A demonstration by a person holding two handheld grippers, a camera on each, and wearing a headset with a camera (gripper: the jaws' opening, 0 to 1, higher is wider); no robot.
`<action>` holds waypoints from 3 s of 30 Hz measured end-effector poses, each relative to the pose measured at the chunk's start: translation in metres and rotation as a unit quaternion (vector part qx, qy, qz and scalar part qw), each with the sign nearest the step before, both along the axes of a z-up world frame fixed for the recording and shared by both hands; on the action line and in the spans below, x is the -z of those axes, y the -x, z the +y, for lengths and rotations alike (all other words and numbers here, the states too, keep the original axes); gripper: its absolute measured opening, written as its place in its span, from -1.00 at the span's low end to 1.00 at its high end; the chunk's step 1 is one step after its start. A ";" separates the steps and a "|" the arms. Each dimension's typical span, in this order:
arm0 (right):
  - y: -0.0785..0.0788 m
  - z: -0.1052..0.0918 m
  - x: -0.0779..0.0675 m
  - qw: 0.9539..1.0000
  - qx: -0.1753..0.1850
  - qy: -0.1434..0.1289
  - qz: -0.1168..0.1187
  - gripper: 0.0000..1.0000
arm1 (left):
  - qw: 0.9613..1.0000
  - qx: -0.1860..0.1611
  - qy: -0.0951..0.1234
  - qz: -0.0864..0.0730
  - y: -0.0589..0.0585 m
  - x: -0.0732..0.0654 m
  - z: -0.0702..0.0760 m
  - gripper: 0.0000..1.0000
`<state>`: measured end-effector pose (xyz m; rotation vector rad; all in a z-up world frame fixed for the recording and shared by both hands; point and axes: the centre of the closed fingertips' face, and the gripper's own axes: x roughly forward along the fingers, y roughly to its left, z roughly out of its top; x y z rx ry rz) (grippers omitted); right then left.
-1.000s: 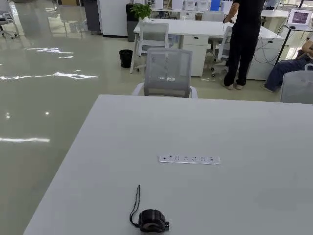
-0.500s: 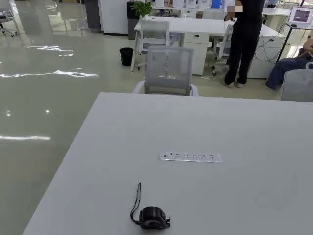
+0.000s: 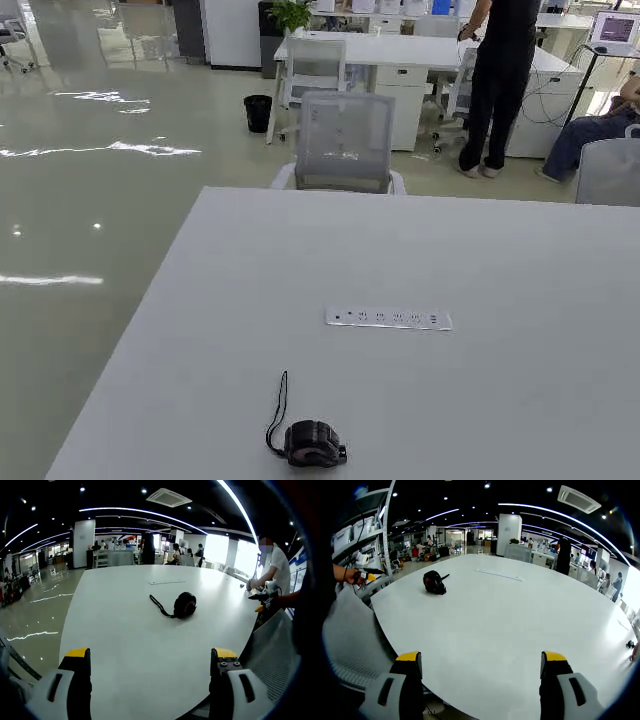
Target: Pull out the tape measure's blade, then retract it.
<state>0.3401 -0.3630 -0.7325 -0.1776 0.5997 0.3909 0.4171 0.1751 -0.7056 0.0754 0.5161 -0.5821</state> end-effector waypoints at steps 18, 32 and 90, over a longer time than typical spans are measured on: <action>-0.013 0.007 0.001 1.000 -0.022 0.003 -0.004 0.97 | 1.000 0.029 -0.005 0.007 -0.010 0.002 -0.025 0.98; -0.036 0.030 -0.001 0.998 -0.063 0.005 -0.004 0.94 | 0.998 0.067 -0.016 0.007 -0.029 0.004 -0.053 0.98; -0.114 0.102 0.008 0.985 -0.173 0.012 0.004 0.84 | 0.990 0.137 -0.041 0.011 -0.086 0.018 -0.123 0.87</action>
